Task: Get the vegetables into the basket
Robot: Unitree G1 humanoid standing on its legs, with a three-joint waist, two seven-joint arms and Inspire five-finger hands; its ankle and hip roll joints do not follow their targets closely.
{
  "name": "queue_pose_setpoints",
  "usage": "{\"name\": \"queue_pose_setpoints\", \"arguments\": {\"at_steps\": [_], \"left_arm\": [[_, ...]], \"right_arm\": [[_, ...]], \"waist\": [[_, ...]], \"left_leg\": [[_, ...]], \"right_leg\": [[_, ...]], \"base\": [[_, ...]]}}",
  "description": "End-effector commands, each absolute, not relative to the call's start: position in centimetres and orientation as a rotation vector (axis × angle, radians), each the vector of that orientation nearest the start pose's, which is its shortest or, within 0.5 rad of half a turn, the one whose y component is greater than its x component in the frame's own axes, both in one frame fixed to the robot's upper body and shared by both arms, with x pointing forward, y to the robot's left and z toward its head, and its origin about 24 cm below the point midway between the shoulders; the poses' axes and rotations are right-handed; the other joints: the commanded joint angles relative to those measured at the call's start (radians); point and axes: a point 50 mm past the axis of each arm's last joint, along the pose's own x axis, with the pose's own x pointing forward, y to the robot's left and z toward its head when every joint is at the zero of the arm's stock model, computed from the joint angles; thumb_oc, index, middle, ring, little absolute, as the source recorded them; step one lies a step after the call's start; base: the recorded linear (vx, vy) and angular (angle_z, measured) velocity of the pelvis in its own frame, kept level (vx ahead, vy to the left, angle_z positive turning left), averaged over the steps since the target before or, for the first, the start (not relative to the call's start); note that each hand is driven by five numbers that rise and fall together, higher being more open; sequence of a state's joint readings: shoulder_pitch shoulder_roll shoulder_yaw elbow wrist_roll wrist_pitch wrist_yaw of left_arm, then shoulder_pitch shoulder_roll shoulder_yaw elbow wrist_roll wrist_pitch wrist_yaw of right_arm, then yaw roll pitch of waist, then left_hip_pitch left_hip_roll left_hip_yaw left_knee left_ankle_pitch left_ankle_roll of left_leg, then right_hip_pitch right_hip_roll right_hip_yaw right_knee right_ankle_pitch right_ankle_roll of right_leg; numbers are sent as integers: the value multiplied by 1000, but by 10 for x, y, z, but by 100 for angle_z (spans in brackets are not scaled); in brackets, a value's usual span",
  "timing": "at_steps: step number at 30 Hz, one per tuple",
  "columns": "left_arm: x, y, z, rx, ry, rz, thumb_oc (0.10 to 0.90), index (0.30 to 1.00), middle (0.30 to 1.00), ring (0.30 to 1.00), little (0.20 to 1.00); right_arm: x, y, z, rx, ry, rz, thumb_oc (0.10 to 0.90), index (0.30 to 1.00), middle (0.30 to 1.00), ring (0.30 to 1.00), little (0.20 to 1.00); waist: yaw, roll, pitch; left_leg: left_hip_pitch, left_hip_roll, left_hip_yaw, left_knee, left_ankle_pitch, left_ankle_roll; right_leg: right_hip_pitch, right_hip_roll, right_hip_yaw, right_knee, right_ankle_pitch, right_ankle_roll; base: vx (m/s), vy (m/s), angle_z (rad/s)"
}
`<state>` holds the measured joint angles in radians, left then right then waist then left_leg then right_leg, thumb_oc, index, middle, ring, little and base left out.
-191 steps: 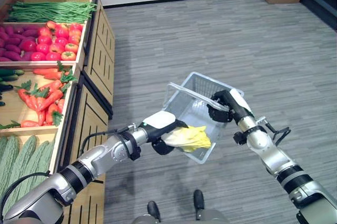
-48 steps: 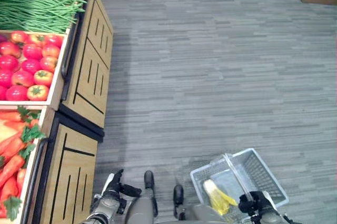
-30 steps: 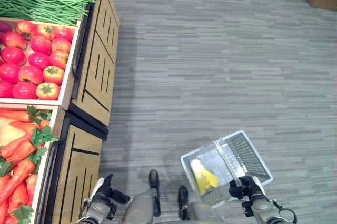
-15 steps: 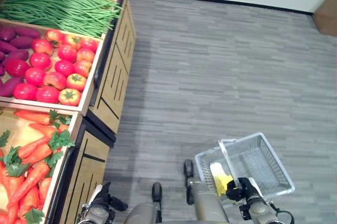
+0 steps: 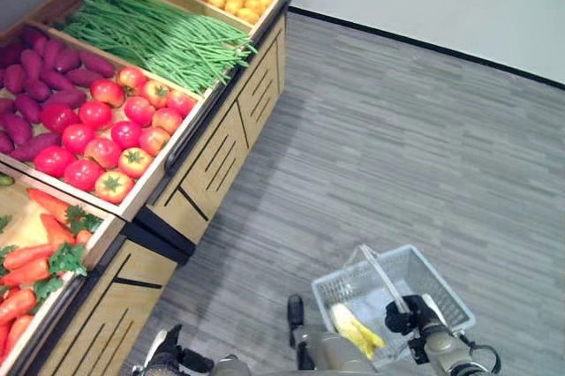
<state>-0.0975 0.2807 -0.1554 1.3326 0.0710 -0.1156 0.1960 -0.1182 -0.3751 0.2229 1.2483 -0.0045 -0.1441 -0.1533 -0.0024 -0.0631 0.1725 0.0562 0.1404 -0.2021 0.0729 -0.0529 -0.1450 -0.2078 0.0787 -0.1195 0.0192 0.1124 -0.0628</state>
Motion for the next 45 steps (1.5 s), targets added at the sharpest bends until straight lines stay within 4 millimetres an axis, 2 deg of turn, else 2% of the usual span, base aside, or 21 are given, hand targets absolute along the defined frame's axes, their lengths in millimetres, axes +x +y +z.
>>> {"name": "queue_pose_setpoints", "arguments": {"at_steps": [1,2,3,4,6,9,12,16,18,20,21,22,23,25,26,28,29,35,38,41,45], "left_arm": [[142,271,-134,543,1000,216,900,1000,1000,1000,1000],[152,267,-132,553,971,191,900,1000,1000,1000,1000],[160,264,-129,563,945,175,900,1000,1000,1000,1000],[173,259,-124,585,906,144,900,1000,1000,1000,1000],[175,257,-124,593,896,132,900,1000,1000,1000,1000],[169,260,-126,600,922,140,900,1000,1000,1000,1000],[151,265,-133,606,990,146,900,1000,1000,1000,1000],[142,267,-136,605,1013,148,900,1000,1000,1000,1000],[140,273,-134,612,1014,168,900,1000,1000,1000,1000],[139,277,-133,612,1013,185,900,1000,1000,1000,1000],[138,277,-133,606,1017,192,900,1000,1000,1000,1000],[135,278,-134,596,1025,202,900,1000,1000,1000,1000],[133,276,-136,594,1035,193,900,1000,1000,1000,1000],[135,277,-135,599,1036,192,900,1000,1000,1000,1000],[138,278,-134,600,1032,200,900,1000,1000,1000,1000],[139,281,-133,613,1035,198,900,1000,1000,1000,1000],[128,285,-135,598,1076,231,900,1000,1000,1000,1000],[117,281,-141,581,1118,234,900,1000,1000,1000,1000],[116,275,-143,563,1125,241,900,1000,1000,1000,1000],[113,270,-146,534,1143,259,900,1000,1000,1000,1000],[87,273,-152,452,1233,354,900,1000,1000,1000,1000]], "right_arm": [[124,-313,-122,-587,1000,-261,400,300,300,300,300],[117,-319,-121,-582,1019,-295,400,300,300,300,300],[114,-321,-122,-573,1028,-319,400,300,300,300,300],[103,-324,-123,-553,1057,-363,400,300,300,300,300],[97,-325,-125,-549,1073,-378,400,300,300,300,300],[97,-320,-127,-541,1077,-365,400,300,300,300,300],[97,-309,-132,-521,1088,-334,400,300,300,300,300],[102,-297,-137,-517,1090,-288,400,300,300,300,300],[108,-292,-137,-525,1076,-261,400,300,300,300,300],[111,-289,-138,-527,1074,-247,400,300,300,300,300],[111,-287,-139,-531,1078,-239,400,300,300,300,300],[115,-285,-138,-537,1069,-226,400,300,300,300,300],[115,-284,-139,-528,1070,-223,400,300,300,300,300],[113,-281,-140,-519,1076,-218,400,300,300,300,300],[111,-279,-142,-523,1089,-205,400,300,300,300,300],[105,-279,-144,-524,1111,-202,400,300,300,300,300],[98,-281,-145,-532,1141,-195,400,300,300,300,300],[98,-283,-144,-554,1133,-167,400,300,300,300,300],[93,-285,-145,-557,1147,-168,400,300,300,300,300],[88,-285,-146,-557,1163,-170,400,300,300,300,300],[76,-282,-150,-552,1203,-159,400,300,300,300,300]], "waist": [[-29,16,13],[-52,24,15],[-66,25,18],[-92,41,19],[-98,54,18],[-102,60,13],[-79,37,23],[-46,10,31],[-30,-11,32],[-18,-19,31],[-12,-19,29],[-7,-12,36],[-22,10,47],[-35,13,46],[-43,6,46],[-56,-4,45],[-31,-16,25],[-24,-1,3],[-33,9,1],[-49,24,-9],[-51,37,-44]], "left_leg": [[-32,-14,185,-51,48,68],[-57,7,334,-44,64,62],[-77,18,416,-37,71,56],[-105,38,551,-47,93,47],[-116,31,565,-63,101,47],[-131,-4,548,-72,100,59],[-120,-43,559,-69,77,91],[-134,-82,548,-47,44,120],[-144,-106,545,-44,31,131],[-144,-114,544,-54,29,137],[-134,-122,540,-75,32,145],[-111,-125,540,-109,42,156],[-71,-122,509,-142,56,156],[-57,-117,473,-151,64,140],[-54,-115,436,-152,65,127],[-56,-111,386,-133,54,116],[-63,-74,354,-124,68,88],[-72,-12,334,-127,105,48],[-85,0,343,-127,125,36],[-89,6,403,-144,149,33],[-72,6,424,-160,144,32]], "right_leg": [[-52,-135,89,114,-46,145],[-35,-161,55,107,-54,148],[-30,-177,32,101,-52,149],[-11,-201,-28,88,-53,154],[2,-206,-55,79,-54,159],[9,-221,-67,83,-49,165],[41,-260,-58,101,-45,181],[63,-296,-51,88,-10,208],[62,-314,-39,63,54,232],[59,-318,-32,51,71,243],[56,-320,-30,74,71,246],[25,-323,-23,176,96,251],[-22,-270,51,271,77,241],[-41,-247,102,199,45,227],[-58,-244,167,124,48,233],[-54,-243,229,89,43,240],[1,-226,190,42,7,221],[41,-190,139,19,-22,192],[58,-190,106,14,-31,182],[74,-197,74,-5,-26,181],[92,-192,77,-37,-16,185]], "base": [[-31,-116,103],[-61,-45,168],[-104,-60,254],[-74,-49,225],[-6,7,125],[86,110,74],[158,259,17],[77,271,10],[25,208,12],[12,139,-5],[15,181,-10],[81,234,-11],[139,154,1],[188,-84,79],[153,-202,172],[199,-439,152],[177,-543,99],[63,-259,33],[3,-147,23],[-21,-21,69],[52,10,0]]}}
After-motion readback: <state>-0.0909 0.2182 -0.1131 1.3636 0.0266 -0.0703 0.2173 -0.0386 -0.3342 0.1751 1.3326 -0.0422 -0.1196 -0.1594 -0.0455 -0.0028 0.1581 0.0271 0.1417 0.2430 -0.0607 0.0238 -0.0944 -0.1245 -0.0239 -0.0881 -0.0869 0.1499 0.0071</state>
